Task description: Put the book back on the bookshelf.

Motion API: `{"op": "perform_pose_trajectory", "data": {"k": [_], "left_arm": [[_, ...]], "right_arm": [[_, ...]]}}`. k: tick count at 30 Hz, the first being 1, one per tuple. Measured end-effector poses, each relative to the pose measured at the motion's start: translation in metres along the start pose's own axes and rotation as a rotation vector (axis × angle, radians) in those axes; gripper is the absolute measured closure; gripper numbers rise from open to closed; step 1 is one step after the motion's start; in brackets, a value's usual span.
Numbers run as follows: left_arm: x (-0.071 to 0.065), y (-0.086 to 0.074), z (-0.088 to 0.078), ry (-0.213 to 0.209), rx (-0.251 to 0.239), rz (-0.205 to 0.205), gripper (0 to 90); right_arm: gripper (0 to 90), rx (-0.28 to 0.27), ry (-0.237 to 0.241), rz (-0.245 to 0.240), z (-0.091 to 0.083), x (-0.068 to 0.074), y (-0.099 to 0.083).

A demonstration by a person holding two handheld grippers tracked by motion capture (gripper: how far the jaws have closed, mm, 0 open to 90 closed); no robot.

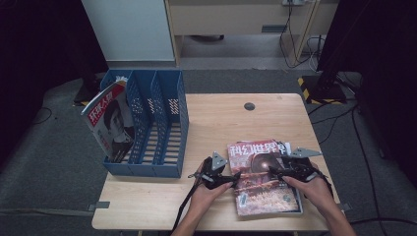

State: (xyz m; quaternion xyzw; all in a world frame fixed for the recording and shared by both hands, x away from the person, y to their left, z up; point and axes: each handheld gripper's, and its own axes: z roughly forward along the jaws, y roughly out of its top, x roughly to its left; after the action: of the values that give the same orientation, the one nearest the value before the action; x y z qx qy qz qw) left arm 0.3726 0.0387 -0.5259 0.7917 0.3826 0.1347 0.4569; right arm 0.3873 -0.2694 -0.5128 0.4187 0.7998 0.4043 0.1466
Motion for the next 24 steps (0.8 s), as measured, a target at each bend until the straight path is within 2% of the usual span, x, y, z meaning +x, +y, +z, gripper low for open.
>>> {"op": "perform_pose_trajectory", "data": {"k": [7, 11, 15, 18, 20, 24], "left_arm": [[0.004, 0.000, 0.008, -0.060, 0.014, -0.071, 14.0], [0.003, -0.001, 0.010, -0.070, 0.020, -0.083, 13.1], [0.005, -0.002, 0.014, -0.118, 0.042, -0.142, 10.8], [0.006, -0.002, 0.016, -0.139, 0.055, -0.168, 10.2], [0.005, -0.003, 0.017, -0.170, 0.065, -0.183, 10.4], [0.005, -0.001, 0.017, -0.178, 0.078, -0.177, 11.8]], "right_arm": [[26.9, 0.011, 0.006, -0.001, 0.001, 0.003, 0.001], [26.6, 0.013, 0.010, -0.012, 0.003, 0.007, 0.003], [26.5, 0.014, 0.006, -0.020, 0.004, 0.007, 0.003], [26.5, 0.015, 0.004, -0.023, 0.003, 0.008, 0.003], [26.5, 0.015, 0.004, -0.019, 0.003, 0.009, 0.003], [26.4, 0.018, 0.004, -0.013, 0.003, 0.009, 0.004]]}}
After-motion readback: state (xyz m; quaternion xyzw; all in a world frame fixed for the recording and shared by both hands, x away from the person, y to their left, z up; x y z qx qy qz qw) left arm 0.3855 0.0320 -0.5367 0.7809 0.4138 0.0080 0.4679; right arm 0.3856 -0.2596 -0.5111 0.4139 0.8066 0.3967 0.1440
